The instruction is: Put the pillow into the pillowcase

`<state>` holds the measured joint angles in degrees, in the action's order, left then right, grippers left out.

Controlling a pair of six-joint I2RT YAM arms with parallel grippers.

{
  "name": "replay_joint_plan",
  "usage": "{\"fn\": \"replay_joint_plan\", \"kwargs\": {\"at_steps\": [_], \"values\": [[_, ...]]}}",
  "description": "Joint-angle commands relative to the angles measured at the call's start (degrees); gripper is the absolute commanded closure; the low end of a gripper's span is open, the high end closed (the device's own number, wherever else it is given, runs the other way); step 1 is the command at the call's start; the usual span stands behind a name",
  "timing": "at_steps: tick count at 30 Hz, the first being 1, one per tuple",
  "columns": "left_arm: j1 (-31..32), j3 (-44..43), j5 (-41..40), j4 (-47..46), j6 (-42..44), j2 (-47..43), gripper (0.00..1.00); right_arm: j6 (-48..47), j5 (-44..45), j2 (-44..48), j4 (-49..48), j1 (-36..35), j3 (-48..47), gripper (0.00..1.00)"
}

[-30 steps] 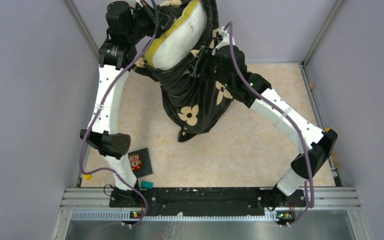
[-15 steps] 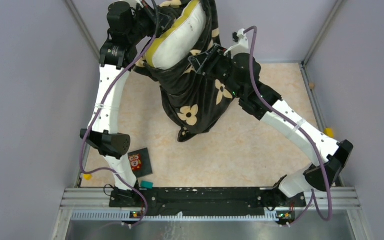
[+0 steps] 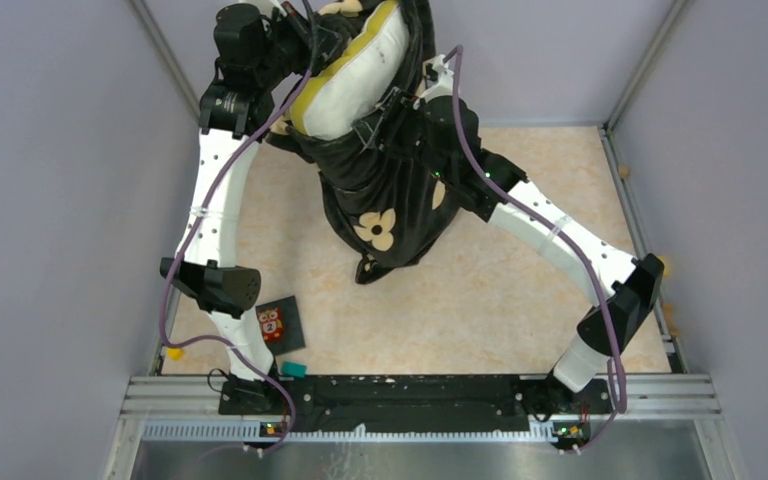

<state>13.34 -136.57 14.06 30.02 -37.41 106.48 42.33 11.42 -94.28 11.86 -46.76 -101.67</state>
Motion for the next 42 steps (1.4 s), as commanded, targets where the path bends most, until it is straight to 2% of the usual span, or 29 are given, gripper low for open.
{"fn": "replay_joint_plan", "kwargs": {"at_steps": [1, 8, 10, 11, 12, 13, 14, 22, 27, 31, 36, 39, 42], "values": [[-0.23, -0.37, 1.71, -3.46, -0.36, -2.41, 1.00, 0.87, -2.12, -1.70, 2.02, -0.94, -4.65, 0.43], [-0.27, -0.49, 1.94, -3.54, -0.43, -2.26, 1.00, 1.22, -2.22, -2.11, 1.21, -1.36, -3.16, 0.44], [-0.31, -0.45, 2.17, -3.57, -0.68, -2.24, 1.00, 1.05, -2.28, -2.69, 1.06, -1.32, -4.38, 0.49], [-0.32, -0.42, 2.19, -3.50, -0.66, -2.26, 1.00, 0.63, -2.13, -3.02, 1.29, -1.34, -5.58, 0.57], [-0.32, -0.44, 2.07, -3.44, -0.58, -2.32, 1.00, -0.12, -1.92, -3.36, 2.03, -1.32, -7.32, 0.73], [-0.29, -0.49, 1.91, -3.33, -0.29, -2.59, 1.00, -1.04, -1.91, -3.76, 3.45, -1.38, -9.35, 0.94], [-0.30, -0.45, 1.79, -3.23, 0.01, -2.78, 1.00, -2.29, -1.97, -4.00, 4.56, -1.33, -11.70, 1.00], [-0.26, -0.53, 0.78, -2.38, 3.45, -3.65, 1.00, -16.05, -9.43, 0.12, 6.14, -1.34, -27.67, 1.00], [-0.25, -0.86, -0.02, -4.56, 4.61, -5.87, 1.00, -23.41, -3.21, 1.92, 8.77, -0.71, -33.61, 1.00], [0.01, -0.03, 0.55, -12.32, 2.66, -8.93, 1.00, -21.77, -5.92, 0.98, 11.89, 3.88, -34.25, 1.00], [-0.33, -6.78, -10.06, -12.44, 5.24, -10.58, 1.00, -18.64, -9.14, -0.17, 15.63, 7.66, -32.60, 1.00], [0.53, -3.61, -7.88, -14.86, 5.04, -12.92, 1.00, -17.01, -9.98, -0.70, 16.89, 10.43, -35.02, 1.00], [6.62, 0.81, -5.61, -15.01, 8.37, -13.83, 1.00, -16.15, -9.80, -0.95, 16.17, 15.40, -38.82, 1.00]]}}
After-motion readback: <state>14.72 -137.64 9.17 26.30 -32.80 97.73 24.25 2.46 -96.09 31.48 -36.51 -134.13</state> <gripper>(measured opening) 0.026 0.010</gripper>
